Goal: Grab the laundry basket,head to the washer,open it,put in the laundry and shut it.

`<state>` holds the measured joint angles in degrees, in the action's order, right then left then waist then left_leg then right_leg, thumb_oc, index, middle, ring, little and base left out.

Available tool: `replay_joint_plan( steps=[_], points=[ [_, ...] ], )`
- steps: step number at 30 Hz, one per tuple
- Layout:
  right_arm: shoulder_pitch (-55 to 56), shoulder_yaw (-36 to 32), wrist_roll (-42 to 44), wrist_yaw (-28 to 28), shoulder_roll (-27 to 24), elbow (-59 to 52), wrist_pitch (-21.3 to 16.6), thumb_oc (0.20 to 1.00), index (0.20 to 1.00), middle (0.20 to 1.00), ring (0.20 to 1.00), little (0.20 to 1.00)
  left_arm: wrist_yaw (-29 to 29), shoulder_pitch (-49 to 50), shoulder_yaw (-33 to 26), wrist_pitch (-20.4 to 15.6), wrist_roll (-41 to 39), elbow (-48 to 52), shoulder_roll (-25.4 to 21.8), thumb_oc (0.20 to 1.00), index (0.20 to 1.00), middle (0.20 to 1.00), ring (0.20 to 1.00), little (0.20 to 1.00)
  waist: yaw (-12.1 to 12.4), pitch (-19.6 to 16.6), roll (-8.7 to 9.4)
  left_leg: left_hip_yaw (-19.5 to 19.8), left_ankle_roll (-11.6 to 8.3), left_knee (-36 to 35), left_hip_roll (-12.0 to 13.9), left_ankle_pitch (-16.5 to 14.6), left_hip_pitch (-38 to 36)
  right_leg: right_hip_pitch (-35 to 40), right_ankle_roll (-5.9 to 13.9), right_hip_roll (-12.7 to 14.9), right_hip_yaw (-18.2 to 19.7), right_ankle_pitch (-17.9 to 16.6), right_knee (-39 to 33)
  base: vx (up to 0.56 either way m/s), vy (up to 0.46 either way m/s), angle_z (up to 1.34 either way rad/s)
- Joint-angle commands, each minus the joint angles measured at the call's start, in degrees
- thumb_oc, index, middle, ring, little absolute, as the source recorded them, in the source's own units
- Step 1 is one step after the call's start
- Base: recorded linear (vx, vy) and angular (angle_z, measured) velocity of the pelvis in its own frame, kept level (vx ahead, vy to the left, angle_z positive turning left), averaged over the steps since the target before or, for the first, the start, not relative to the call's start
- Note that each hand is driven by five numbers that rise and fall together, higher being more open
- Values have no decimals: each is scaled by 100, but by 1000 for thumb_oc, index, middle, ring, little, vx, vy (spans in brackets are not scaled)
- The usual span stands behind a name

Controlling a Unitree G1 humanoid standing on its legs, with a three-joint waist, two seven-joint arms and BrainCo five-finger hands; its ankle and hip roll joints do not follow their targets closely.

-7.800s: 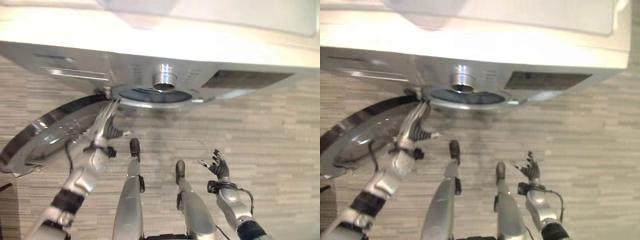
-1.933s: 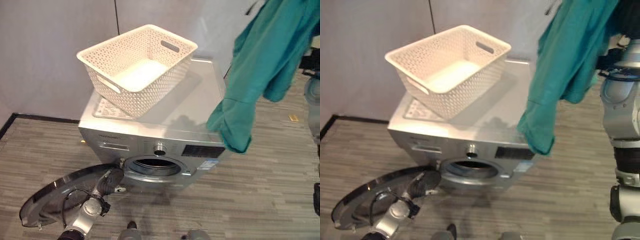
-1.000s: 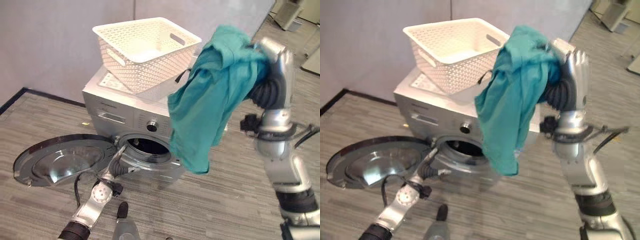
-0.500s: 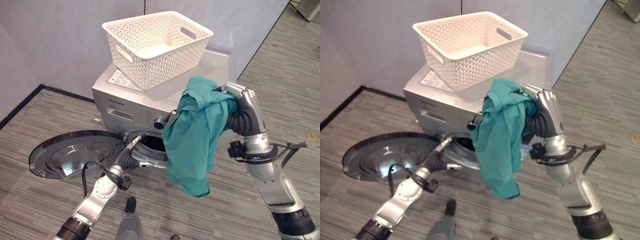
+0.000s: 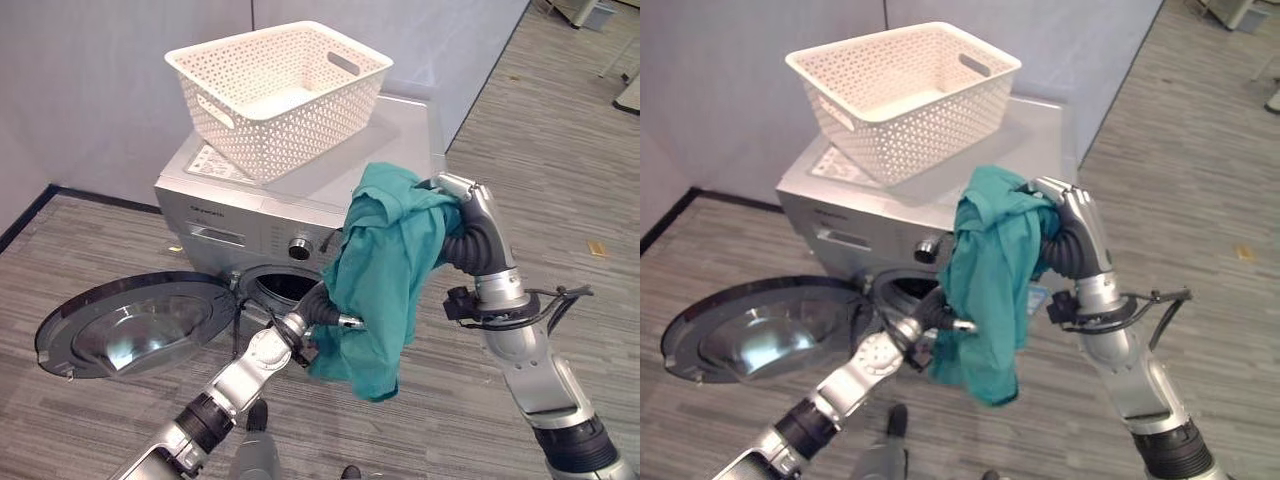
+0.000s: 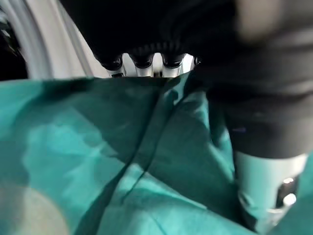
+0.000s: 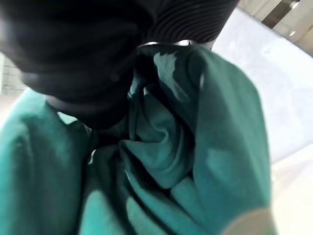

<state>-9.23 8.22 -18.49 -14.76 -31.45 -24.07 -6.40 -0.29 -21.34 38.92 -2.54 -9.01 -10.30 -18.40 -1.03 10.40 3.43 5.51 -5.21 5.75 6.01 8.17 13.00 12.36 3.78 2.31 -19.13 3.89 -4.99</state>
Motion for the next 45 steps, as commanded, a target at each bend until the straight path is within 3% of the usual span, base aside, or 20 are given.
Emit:
replay_joint_plan(
  steps=[1, 7, 15, 18, 20, 21, 24, 35, 45],
  points=[
    [-50, -79, 357, -214, 53, -186, -116, 200, 200, 200, 200, 200, -107, -194, 112, -160, 111, -129, 199, 1000, 1000, 1000, 1000, 1000, -43, -490, 19, -704, 119, -184, 264, 67, 303, -148, -417, -154, 576, 1427, 1155, 17, 10, -3],
    [104, -31, 512, -260, 99, -170, -69, 200, 200, 200, 200, 200, -424, -525, 155, -127, 160, -466, 509, 1000, 1000, 1000, 1000, 1000, -80, -490, 48, -755, 113, -184, 277, 63, 298, -131, -406, -150, 600, 1399, 1093, 9, -1, -4],
    [188, -3, 595, -348, 152, -136, 14, 200, 200, 200, 200, 200, -723, -449, -15, -174, -464, -606, 642, 1000, 1000, 1000, 1000, 1000, -93, -508, 47, -787, 109, -190, 292, 74, 289, -102, -405, -155, 599, 1371, 1051, 6, 1, -2],
    [177, -25, 624, -348, 168, -171, 6, 200, 200, 200, 200, 200, -619, -85, -197, -228, -1395, -458, 573, 1000, 1000, 1000, 1000, 1000, -78, -531, 45, -810, 110, -208, 298, 74, 265, -76, -395, -151, 607, 1325, 1000, 11, 4, 0],
    [173, -43, 637, -335, 174, -179, 1, 200, 200, 200, 200, 200, -545, 7, -236, -235, -1575, -386, 539, 1000, 1000, 1000, 1000, 1000, -75, -536, 42, -815, 111, -210, 298, 74, 261, -70, -393, -149, 613, 1318, 987, 0, 0, 0],
    [132, -47, 679, -321, 185, -178, -16, 200, 200, 200, 200, 200, -478, 214, -294, -237, -2101, -279, 539, 1000, 1000, 1000, 1000, 1000, -69, -531, 41, -836, 113, -204, 299, 75, 264, -62, -390, -153, 618, 1304, 975, 0, 0, 0],
    [123, 4, 761, -290, 240, -153, -45, 200, 200, 200, 200, 200, -400, 323, -244, -252, -2391, -243, 599, 1000, 1000, 1000, 1000, 1000, -78, -541, 53, -860, 113, -209, 300, 79, 276, -54, -394, -156, 624, 1293, 954, 0, 0, 0],
    [76, 174, 781, -341, 278, -99, -58, 200, 200, 200, 200, 200, -504, -171, 169, -314, -2038, -341, 816, 1000, 1000, 1000, 1000, 1000, -183, -554, 71, -955, 130, -269, 288, 71, 240, -72, -381, -118, 652, 1274, 955, 0, 0, 0],
    [77, 146, 804, -347, 300, -65, -32, 200, 200, 200, 200, 200, -576, -420, 140, -388, -1957, -412, 881, 1000, 1000, 1000, 1000, 1000, -220, -608, 70, -1041, 171, -389, 247, 51, 132, -57, -313, -53, 673, 1193, 874, 2, 3, 0]
  ],
)
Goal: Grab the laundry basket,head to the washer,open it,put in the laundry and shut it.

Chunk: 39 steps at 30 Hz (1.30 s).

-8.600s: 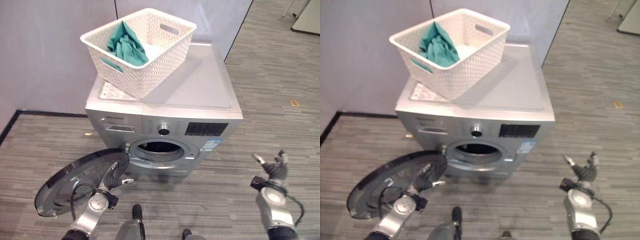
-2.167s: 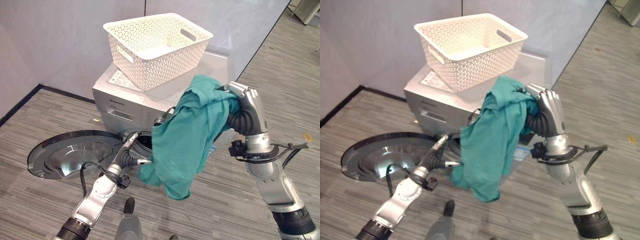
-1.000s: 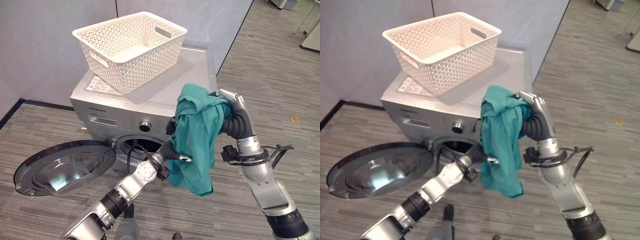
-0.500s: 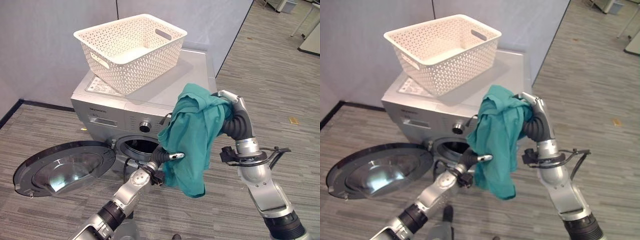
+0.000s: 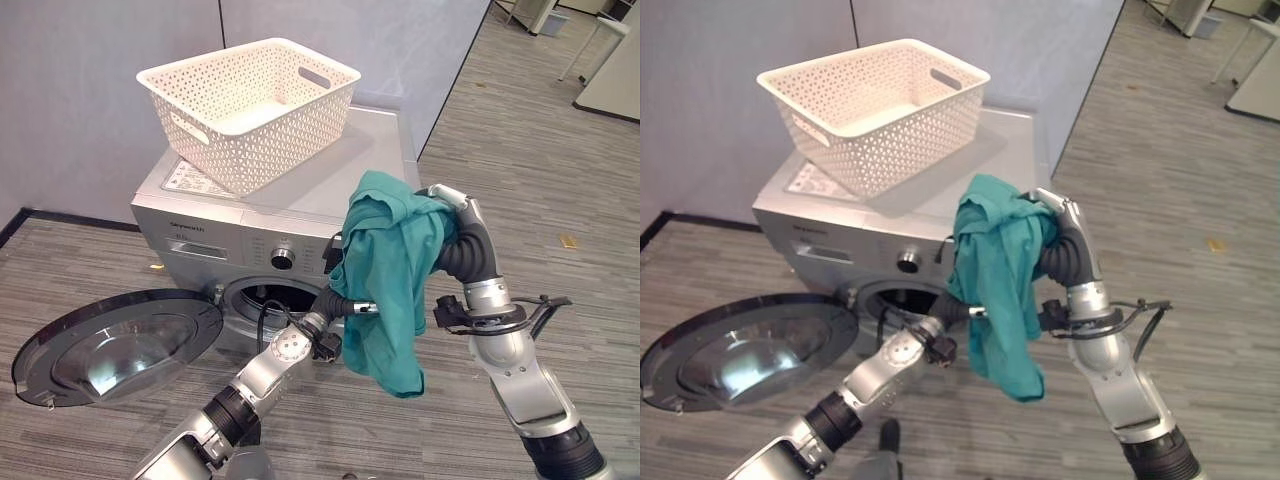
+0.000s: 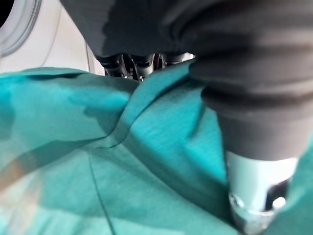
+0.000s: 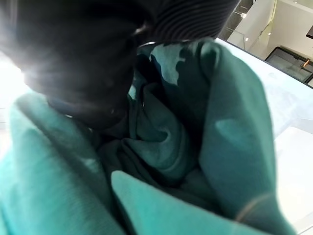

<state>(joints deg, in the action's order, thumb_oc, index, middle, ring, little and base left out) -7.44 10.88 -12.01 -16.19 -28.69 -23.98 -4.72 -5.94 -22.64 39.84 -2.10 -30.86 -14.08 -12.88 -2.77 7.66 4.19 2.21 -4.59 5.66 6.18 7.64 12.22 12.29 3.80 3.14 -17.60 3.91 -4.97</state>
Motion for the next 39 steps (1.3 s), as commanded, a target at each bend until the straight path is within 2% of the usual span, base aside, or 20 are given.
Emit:
replay_joint_plan(
  steps=[1, 2, 3, 4, 19, 20, 21, 22, 23, 29, 33, 39],
  points=[
    [-103, -120, 156, -204, 24, -73, -200, 200, 200, 200, 200, 200, -10, -290, 48, -432, 229, -35, 329, 1000, 1000, 1000, 1000, 1000, -46, -334, -5, -712, 109, -381, 230, 105, 208, -47, -316, -134, 521, 1190, 871, 0, 0, 0],
    [-82, -112, 164, -192, 35, -61, -210, 200, 200, 200, 200, 200, -23, -287, 15, -464, 261, -22, 313, 837, 837, 837, 837, 837, -51, -338, -6, -729, 114, -399, 232, 101, 185, -45, -303, -126, 527, 1175, 853, 0, 0, 0],
    [-74, -107, 172, -186, 44, -62, -214, 200, 200, 200, 200, 200, -34, -269, -10, -475, 259, -10, 307, 837, 837, 837, 837, 837, -51, -339, -4, -736, 117, -404, 232, 99, 183, -43, -299, -123, 531, 1172, 847, 0, 0, 0],
    [-63, -95, 168, -181, 47, -52, -219, 200, 200, 200, 200, 200, -76, -244, -44, -503, 265, -11, 303, 200, 200, 200, 200, 200, -44, -337, 1, -746, 118, -405, 229, 99, 181, -40, -294, -119, 530, 1164, 841, 5, 7, -3],
    [247, 40, 87, -349, 129, 95, -223, 200, 200, 200, 200, 200, -595, 142, -279, -725, 581, -38, 294, 200, 200, 200, 200, 200, 30, -314, 38, -809, 145, -461, 221, 112, 131, -21, -263, -93, 540, 1084, 754, 2, -1, -2],
    [312, 58, 109, -362, 127, 122, -247, 561, 561, 561, 561, 561, -624, 228, -288, -741, 626, -38, 275, 200, 200, 200, 200, 200, 32, -306, 44, -818, 151, -467, 221, 116, 122, -23, -263, -92, 553, 1075, 754, 0, 0, 0],
    [342, 55, 103, -368, 116, 129, -253, 598, 598, 598, 598, 598, -630, 263, -287, -746, 642, -35, 263, 200, 200, 200, 200, 200, 32, -304, 46, -821, 153, -471, 220, 116, 118, -25, -263, -93, 559, 1073, 752, 0, 0, 0],
    [346, 55, 103, -368, 116, 129, -254, 827, 827, 827, 827, 827, -630, 268, -285, -746, 644, -33, 263, 200, 200, 200, 200, 200, 35, -307, 46, -823, 153, -472, 220, 116, 116, -24, -263, -92, 561, 1073, 751, 0, 0, 0],
    [420, 42, 91, -385, 113, 131, -268, 1000, 1000, 1000, 1000, 1000, -636, 328, -289, -752, 641, -37, 251, 200, 200, 200, 200, 200, 37, -298, 47, -827, 155, -474, 225, 118, 110, -20, -262, -92, 561, 1069, 749, 0, 0, 0],
    [860, -94, 133, -443, 89, 185, -305, 1000, 1000, 1000, 1000, 1000, -560, 737, -316, -679, 802, -174, 110, 200, 200, 200, 200, 200, 41, -282, 41, -842, 166, -500, 234, 122, 87, -29, -245, -94, 564, 1054, 731, -1, -2, -1],
    [1286, -518, 111, -616, 181, 215, -314, 1000, 1000, 1000, 1000, 1000, -399, 1316, -772, -611, 819, -269, -212, 200, 200, 200, 200, 200, 54, -301, -29, -854, 175, -517, 227, 109, 50, -26, -218, -82, 562, 1046, 705, 12, 6, -5],
    [1622, -912, 124, -805, 354, 391, -241, 1000, 1000, 1000, 1000, 1000, -310, 1817, -1104, -541, 1125, -467, -388, 200, 200, 200, 200, 200, 83, -293, -64, -845, 183, -512, 208, 108, 70, -38, -205, -78, 566, 1040, 683, 0, 0, 0]
  ],
)
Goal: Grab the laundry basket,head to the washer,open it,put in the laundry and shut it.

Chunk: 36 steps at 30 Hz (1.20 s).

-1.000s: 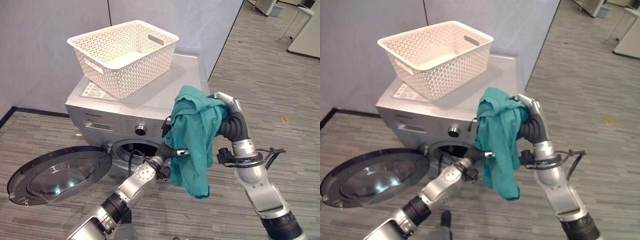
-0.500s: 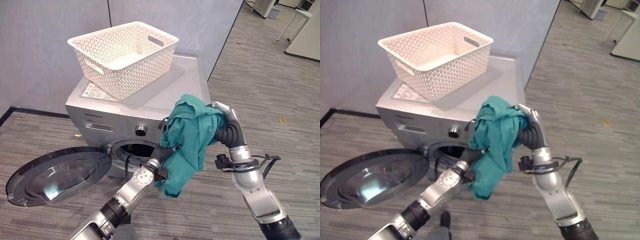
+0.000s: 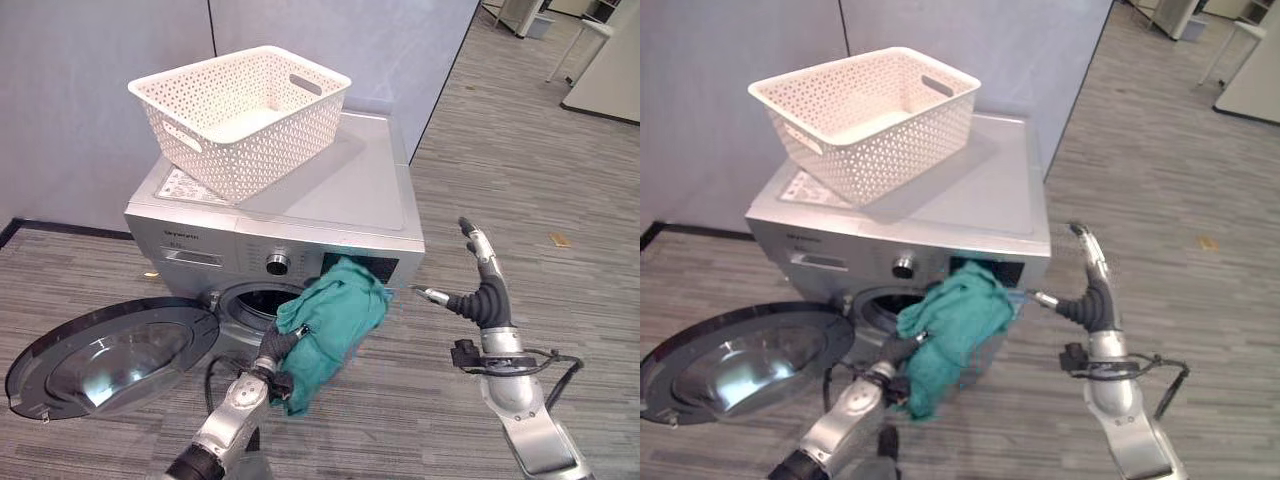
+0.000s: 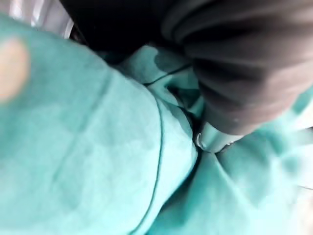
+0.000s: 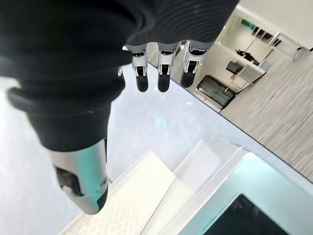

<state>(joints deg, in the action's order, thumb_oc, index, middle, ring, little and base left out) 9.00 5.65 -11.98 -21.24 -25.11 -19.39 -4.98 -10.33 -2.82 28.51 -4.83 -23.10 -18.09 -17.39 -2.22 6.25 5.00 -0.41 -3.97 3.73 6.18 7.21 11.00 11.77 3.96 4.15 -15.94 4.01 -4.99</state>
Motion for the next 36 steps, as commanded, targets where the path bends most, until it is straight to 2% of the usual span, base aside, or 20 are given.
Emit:
replay_joint_plan(
  steps=[1, 7, 13, 18, 23, 25, 26, 28, 29, 31, 33, 34, 36],
  points=[
    [78, -523, 152, -329, 74, 4, -174, 1000, 1000, 1000, 1000, 1000, 169, 9, -114, -263, 413, -136, 42, 200, 200, 200, 200, 200, 41, -127, -159, -583, 123, -315, 202, 148, 225, 6, -213, -173, 390, 1034, 677, 0, 0, 0],
    [365, -817, 237, -407, 187, 92, -127, 1000, 1000, 1000, 1000, 1000, 232, 290, -300, -229, 384, -545, 137, 200, 200, 200, 200, 200, 44, 16, -198, -572, 135, -263, 164, 151, 425, -139, -199, -159, 369, 1043, 675, -13, -3, 1],
    [368, -816, 325, -465, 223, 150, -150, 1000, 1000, 1000, 1000, 1000, 101, 221, -334, -303, 253, -762, 267, 200, 200, 200, 200, 200, -6, 217, -253, -599, 157, -270, 130, 178, 645, -447, -195, -113, 416, 1030, 757, -29, 6, -1],
    [229, -716, 473, -537, 202, 127, -194, 1000, 1000, 1000, 1000, 1000, -101, -87, -203, -414, 193, -892, 396, 200, 200, 200, 200, 200, -78, 497, -268, -689, 184, -244, 51, 172, 932, -860, -190, -40, 425, 1039, 912, -58, 12, -1],
    [-48, -566, 637, -806, 261, 82, -210, 1000, 1000, 1000, 1000, 1000, -439, -551, -45, -500, -124, -1230, 736, 200, 200, 200, 200, 200, -155, 751, -247, -795, 204, -175, 31, 167, 1294, -1269, -180, 1, 483, 970, 978, -35, 10, -2],
    [-289, -417, 670, -1068, 307, 58, -221, 1000, 1000, 1000, 1000, 1000, -818, -923, -170, -604, -498, -1688, 1028, 200, 200, 200, 200, 200, -189, 909, -163, -852, 213, -137, 46, 176, 1529, -1584, -204, -8, 529, 925, 1067, -24, -14, -10],
    [-356, -361, 701, -1162, 337, 61, -228, 1000, 1000, 1000, 1000, 1000, -986, -1055, -256, -656, -648, -1860, 1126, 200, 200, 200, 200, 200, -219, 931, -75, -822, 160, -151, 9, 61, 1538, -1632, -205, 18, 594, 995, 1090, 41, -26, -25],
    [-465, -281, 758, -1257, 347, 85, -245, 1000, 1000, 1000, 1000, 1000, -1112, -1216, -372, -724, -800, -2036, 1216, 200, 200, 200, 200, 200, -228, 992, -20, -864, 158, -135, 12, 59, 1609, -1712, -200, 35, 599, 984, 1112, 18, -20, -18],
    [-600, -149, 829, -1405, 403, 91, -269, 1000, 1000, 1000, 1000, 1000, -1382, -1534, -621, -852, -1020, -2355, 1358, 200, 200, 200, 200, 200, -225, 1075, 90, -910, 155, -123, 23, 59, 1742, -1830, -191, 37, 598, 911, 1099, -23, -8, -6],
    [-668, -109, 840, -1454, 400, 83, -285, 1000, 1000, 1000, 1000, 1000, -1482, -1700, -759, -907, -1094, -2517, 1396, 200, 200, 200, 200, 200, -231, 1104, 137, -930, 150, -108, 26, 55, 1801, -1883, -183, 43, 600, 876, 1084, 7, -17, -13],
    [-926, 14, 759, -1594, 346, 79, -317, 1000, 1000, 1000, 1000, 1000, -1746, -2316, -1191, -1059, -1382, -2992, 1452, 200, 200, 200, 200, 200, -249, 1215, 313, -968, 133, -44, 31, 27, 1995, -2032, -163, 36, 611, 779, 1031, 16, -12, -4],
    [-952, 21, 757, -1598, 343, 88, -319, 1000, 1000, 1000, 1000, 1000, -1737, -2351, -1209, -1066, -1388, -3018, 1450, 200, 200, 200, 200, 200, -258, 1223, 313, -970, 133, -37, 33, 24, 2007, -2041, -162, 36, 613, 778, 1031, 0, 0, 0],
    [-1129, 103, 719, -1670, 339, 79, -347, 1000, 1000, 1000, 1000, 1000, -1933, -2846, -1507, -1182, -1568, -3273, 1422, 200, 200, 200, 200, 200, -291, 1252, 429, -987, 125, -5, 45, -11, 2141, -2154, -134, 35, 619, 713, 997, 16, -21, -8]
  ],
)
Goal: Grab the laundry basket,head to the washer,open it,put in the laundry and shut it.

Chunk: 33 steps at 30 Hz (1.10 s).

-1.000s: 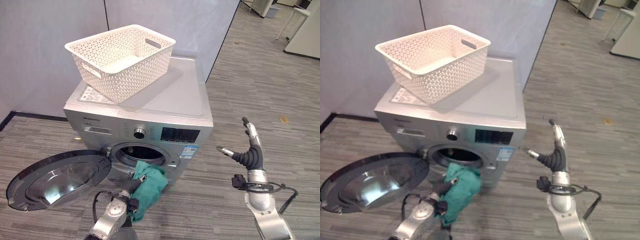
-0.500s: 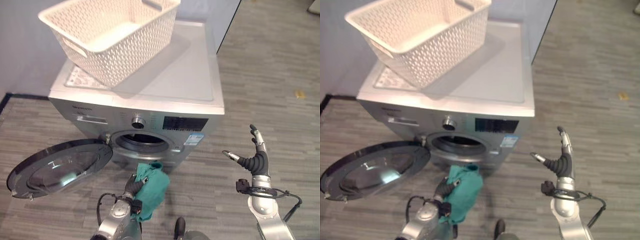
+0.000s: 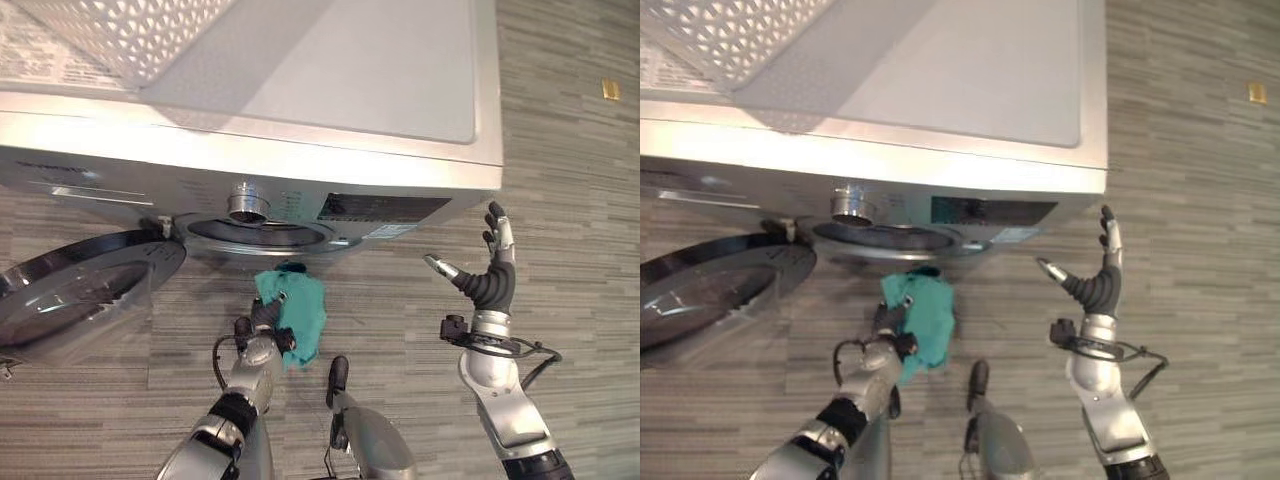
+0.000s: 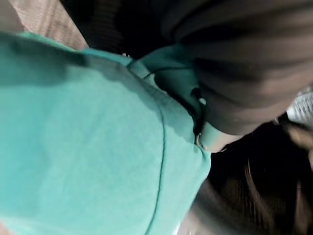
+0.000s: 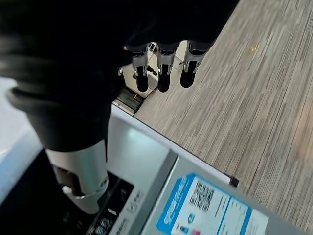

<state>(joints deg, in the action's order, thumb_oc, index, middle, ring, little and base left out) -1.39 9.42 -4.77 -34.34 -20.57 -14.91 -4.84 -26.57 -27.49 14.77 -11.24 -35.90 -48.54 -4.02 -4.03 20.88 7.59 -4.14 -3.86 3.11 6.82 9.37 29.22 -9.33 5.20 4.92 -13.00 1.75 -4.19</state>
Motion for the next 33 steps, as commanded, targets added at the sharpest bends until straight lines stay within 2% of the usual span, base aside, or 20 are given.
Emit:
replay_joint_plan(
  steps=[1, 2, 5, 7, 14, 16, 19, 20, 22, 23, 24, 25, 26, 27, 28, 29, 30, 31, 32, 33],
  points=[
    [-221, -214, -21, -394, -103, -340, -368, 1000, 1000, 1000, 1000, 1000, -390, -617, -283, -582, -385, -371, 59, 200, 200, 200, 200, 200, -136, -201, 223, -623, 111, 71, -21, -243, 385, -94, -236, -42, 341, 884, 903, 35, -27, -25],
    [-406, -134, -71, -439, -89, -306, -383, 1000, 1000, 1000, 1000, 1000, -541, -1123, -581, -701, -536, -490, -64, 200, 200, 200, 200, 200, -200, -194, 329, -650, 116, 74, -26, -285, 492, -181, -191, -47, 391, 783, 843, 29, -7, -27],
    [-605, -62, -95, -457, -83, -231, -389, 1000, 1000, 1000, 1000, 1000, -672, -1619, -832, -858, -670, -473, -253, 200, 200, 200, 200, 200, -245, -180, 397, -670, 131, 96, -31, -328, 617, -280, -146, -29, 404, 684, 785, 38, 0, -13],
    [-790, 24, -99, -471, -50, -124, -397, 1000, 1000, 1000, 1000, 1000, -842, -2219, -1041, -983, -762, -431, -549, 200, 200, 200, 200, 200, -311, -157, 478, -702, 151, 117, -32, -391, 762, -406, -76, -17, 454, 550, 699, 19, 13, -13],
    [-1156, 60, -119, -389, -124, -5, -349, 1000, 1000, 1000, 1000, 1000, -1020, -3460, -1439, -1119, -1074, -522, -1251, 200, 200, 200, 200, 200, -511, -209, 568, -816, 209, 171, -94, -575, 1019, -613, 100, 59, 654, 157, 447, 36, 42, -20],
    [-1234, -6, -56, -370, -176, 32, -339, 1000, 1000, 1000, 1000, 1000, -982, -3938, -1375, -1109, -1141, -475, -1308, 200, 200, 200, 200, 200, -588, -213, 538, -832, 238, 222, -143, -643, 1107, -651, 143, 101, 717, 72, 375, 50, 88, -12],
    [-1495, 2, 277, -376, -259, 158, -340, 1000, 1000, 1000, 1000, 1000, -860, -5000, -986, -795, -1218, -767, -1333, 200, 200, 200, 200, 200, -769, -282, 445, -832, 284, 248, -219, -709, 1197, -732, 214, 161, 809, -85, 329, 42, 101, -7],
    [-1547, -11, 293, -377, -260, 178, -341, 1000, 1000, 1000, 1000, 1000, -844, -5087, -977, -782, -1235, -827, -1353, 200, 200, 200, 200, 200, -764, -260, 449, -836, 290, 244, -222, -709, 1214, -749, 222, 164, 813, -96, 321, 27, 79, -6],
    [-1848, 13, 402, -341, -304, 278, -313, 1000, 1000, 1000, 1000, 1000, -667, -5938, -585, -619, -1176, -946, -1343, 200, 200, 200, 200, 200, -864, -240, 394, -863, 322, 171, -256, -709, 1237, -829, 305, 184, 903, -258, 278, 26, 84, -5],
    [-1885, -21, 416, -303, -374, 239, -331, 1000, 1000, 1000, 1000, 1000, -545, -6254, -341, -648, -1145, -695, -1306, 200, 200, 200, 200, 200, -921, -234, 365, -872, 336, 119, -268, -701, 1249, -854, 345, 184, 922, -339, 255, 59, 77, -1],
    [-1851, -153, 365, -237, -500, 176, -339, 1000, 1000, 1000, 1000, 1000, -493, -6453, 25, -948, -1063, 369, -1050, 200, 200, 200, 200, 200, -961, -200, 281, -867, 367, 32, -317, -687, 1302, -872, 390, 194, 945, -401, 168, 48, 54, 2],
    [-1820, -206, 368, -223, -496, 161, -332, 1000, 1000, 1000, 1000, 1000, -604, -6372, 56, -935, -995, 520, -991, 200, 200, 200, 200, 200, -925, -203, 274, -857, 374, 22, -321, -679, 1310, -873, 395, 192, 934, -412, 155, 47, 20, 9],
    [-1756, -234, 360, -211, -494, 150, -326, 1000, 1000, 1000, 1000, 1000, -629, -6430, 121, -1145, -916, 897, -835, 200, 200, 200, 200, 200, -955, -200, 268, -864, 381, -3, -340, -678, 1335, -870, 414, 203, 943, -456, 119, 10, 22, 14],
    [-1504, -376, 322, -183, -456, 43, -390, 1000, 1000, 1000, 1000, 1000, -910, -6351, 342, -1271, 14, 1729, -885, 200, 200, 200, 200, 200, -975, -214, 277, -870, 409, -93, -365, -678, 1380, -886, 456, 222, 968, -558, 29, 12, 19, 13],
    [-1476, -382, 317, -175, -440, 18, -391, 1000, 1000, 1000, 1000, 1000, -998, -6293, 355, -1231, 118, 1820, -864, 200, 200, 200, 200, 200, -974, -230, 288, -873, 412, -102, -368, -674, 1381, -888, 459, 224, 971, -568, 18, 8, 37, 8],
    [-1448, -418, 281, -164, -490, -5, -428, 1000, 1000, 1000, 1000, 1000, -1053, -6209, 494, -1066, 650, 1852, -1003, 200, 200, 200, 200, 200, -961, -244, 281, -865, 415, -131, -373, -681, 1381, -894, 465, 237, 985, -594, 9, 15, 32, 5],
    [-1397, -517, 209, -117, -586, -45, -503, 1000, 1000, 1000, 1000, 1000, -1104, -6097, 734, -705, 1430, 1913, -1247, 1000, 1000, 1000, 1000, 1000, -931, -258, 286, -879, 418, -159, -353, -683, 1378, -902, 467, 263, 1006, -584, -6, 22, 52, 0],
    [-1320, -615, 233, 59, -729, -74, -678, 1000, 1000, 1000, 1000, 1000, -672, -6115, 1343, -237, 2142, 1503, -1743, 1000, 1000, 1000, 1000, 1000, -887, -234, 216, -879, 406, -162, -328, -700, 1380, -916, 484, 301, 1024, -578, 1, 10, 38, -9],
    [-1328, -622, 237, 68, -711, -73, -686, 1000, 1000, 1000, 1000, 1000, -666, -6138, 1361, -240, 2146, 1483, -1745, 1000, 1000, 1000, 1000, 1000, -884, -226, 235, -884, 407, -159, -326, -681, 1389, -924, 481, 301, 1025, -585, 0, -6, 41, -17],
    [-1255, -668, 258, 145, -748, -66, -731, 1000, 1000, 1000, 1000, 1000, -559, -6220, 1638, -66, 2549, 1329, -2007, 1000, 1000, 1000, 1000, 1000, -856, -197, 201, -899, 402, -133, -315, -687, 1399, -932, 490, 314, 1035, -587, 14, -19, 33, -20]
  ],
)
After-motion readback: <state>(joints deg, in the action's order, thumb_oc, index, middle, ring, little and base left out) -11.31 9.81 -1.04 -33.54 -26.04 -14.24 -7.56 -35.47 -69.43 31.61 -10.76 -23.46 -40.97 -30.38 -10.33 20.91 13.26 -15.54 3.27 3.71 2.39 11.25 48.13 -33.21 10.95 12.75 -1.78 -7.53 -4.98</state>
